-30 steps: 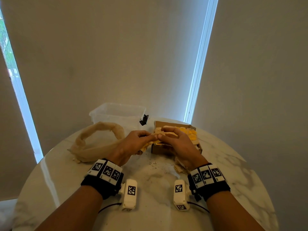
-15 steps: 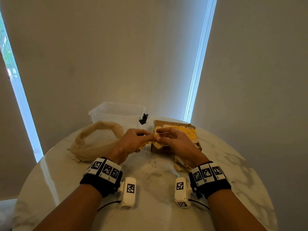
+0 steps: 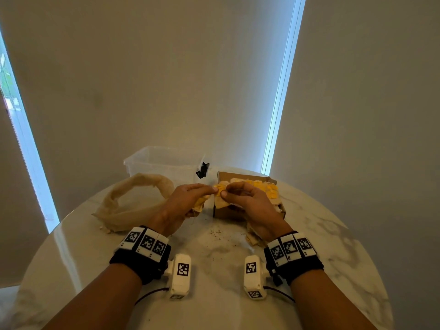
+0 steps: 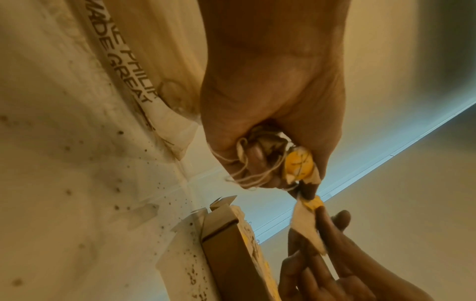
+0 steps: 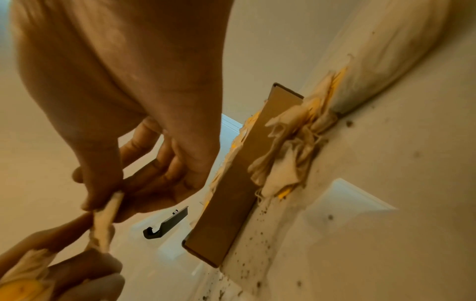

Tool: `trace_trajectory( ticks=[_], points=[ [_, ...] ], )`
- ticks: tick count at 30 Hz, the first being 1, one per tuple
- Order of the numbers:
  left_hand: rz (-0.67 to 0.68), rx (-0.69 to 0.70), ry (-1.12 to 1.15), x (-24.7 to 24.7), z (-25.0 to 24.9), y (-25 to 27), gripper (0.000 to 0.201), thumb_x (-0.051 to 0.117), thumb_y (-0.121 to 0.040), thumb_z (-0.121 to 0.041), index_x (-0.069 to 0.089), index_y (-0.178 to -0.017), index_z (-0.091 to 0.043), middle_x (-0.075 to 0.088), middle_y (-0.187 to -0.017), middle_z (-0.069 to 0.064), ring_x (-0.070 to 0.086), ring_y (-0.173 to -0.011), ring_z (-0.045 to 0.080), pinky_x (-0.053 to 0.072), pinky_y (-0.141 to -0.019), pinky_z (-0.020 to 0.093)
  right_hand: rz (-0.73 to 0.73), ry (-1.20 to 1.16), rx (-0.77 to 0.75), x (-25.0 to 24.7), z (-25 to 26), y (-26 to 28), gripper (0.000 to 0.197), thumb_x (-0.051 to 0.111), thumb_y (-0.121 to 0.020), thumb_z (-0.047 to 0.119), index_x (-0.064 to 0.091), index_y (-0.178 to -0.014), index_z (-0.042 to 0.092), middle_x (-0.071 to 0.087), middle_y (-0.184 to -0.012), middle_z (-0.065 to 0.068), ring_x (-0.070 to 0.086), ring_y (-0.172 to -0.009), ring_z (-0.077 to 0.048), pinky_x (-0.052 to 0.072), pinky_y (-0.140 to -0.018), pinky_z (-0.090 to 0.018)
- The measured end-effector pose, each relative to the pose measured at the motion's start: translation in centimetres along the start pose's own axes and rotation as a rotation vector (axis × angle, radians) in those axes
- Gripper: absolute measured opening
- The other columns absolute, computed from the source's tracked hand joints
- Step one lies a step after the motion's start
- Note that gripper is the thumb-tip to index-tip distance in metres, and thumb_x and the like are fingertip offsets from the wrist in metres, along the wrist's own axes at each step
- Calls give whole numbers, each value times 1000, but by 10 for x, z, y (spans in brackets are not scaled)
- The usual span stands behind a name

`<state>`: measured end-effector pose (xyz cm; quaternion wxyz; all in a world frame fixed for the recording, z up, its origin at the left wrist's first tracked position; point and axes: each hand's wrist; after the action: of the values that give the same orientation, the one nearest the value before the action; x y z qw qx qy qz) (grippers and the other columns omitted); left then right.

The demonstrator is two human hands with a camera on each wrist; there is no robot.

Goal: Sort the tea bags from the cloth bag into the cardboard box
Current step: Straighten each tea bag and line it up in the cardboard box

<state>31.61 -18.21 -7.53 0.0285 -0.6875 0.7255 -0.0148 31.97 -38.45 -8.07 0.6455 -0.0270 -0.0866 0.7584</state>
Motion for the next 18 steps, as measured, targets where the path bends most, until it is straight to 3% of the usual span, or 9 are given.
trace_trajectory(
  ticks=[3, 6, 11, 13, 16, 18],
  points=[
    [59, -9, 34, -1, 1, 0, 17, 81, -89, -38, 83, -83, -22, 52, -65, 6, 41, -49, 14, 29, -46, 25, 29, -66, 24, -2, 3, 1, 20, 78, -92, 6, 77, -110, 14, 80, -114, -9, 75, -112, -28, 60, -98, -40],
    [43, 11, -67, -1, 1, 1, 19, 81, -88, -43, 84, -94, -25, 56, -67, 5, 45, -53, 13, 35, -47, 24, 33, 63, -28, -4, 4, 1, 19, 77, -94, 7, 79, -110, 18, 80, -112, -4, 76, -109, -25, 61, -96, -38],
    [11, 14, -161, 0, -1, 1, 27, 80, -87, -48, 81, -106, -29, 63, -69, -2, 53, -61, 11, 43, -52, 23, 23, 273, -101, -6, 9, 1, 16, 78, -94, 9, 83, -99, 24, 81, -101, 13, 73, -99, 0, 58, -81, -16],
    [3, 15, -118, 0, -1, 1, 30, 78, -90, -49, 81, -109, -26, 59, -63, -3, 49, -54, 10, 39, -49, 23, -17, 329, -119, -12, 11, -1, 16, 79, -94, 13, 84, -103, 25, 80, -102, 16, 73, -101, 0, 59, -85, -18],
    [-18, 29, -59, -1, -2, 1, 29, 71, -96, -47, 82, -107, -22, 53, -56, -2, 44, -48, 10, 34, -46, 23, -130, 298, -161, -34, 22, -6, 19, 79, -95, 16, 84, -112, 22, 81, -109, 7, 76, -105, -12, 62, -93, -30],
    [-20, 37, -48, -1, -3, 2, 30, 69, -97, -49, 83, -102, -23, 55, -55, -4, 44, -47, 10, 32, -46, 22, -222, 278, -201, -58, 31, -10, 19, 79, -94, 14, 84, -112, 20, 82, -105, 4, 78, -101, -15, 61, -91, -31]
  ],
)
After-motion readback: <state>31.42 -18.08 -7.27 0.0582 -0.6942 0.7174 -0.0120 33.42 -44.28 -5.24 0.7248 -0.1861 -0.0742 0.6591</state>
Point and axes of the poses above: each hand's wrist, its own y-axis away from the middle knuckle, its own x-axis out of the palm, z = x × y
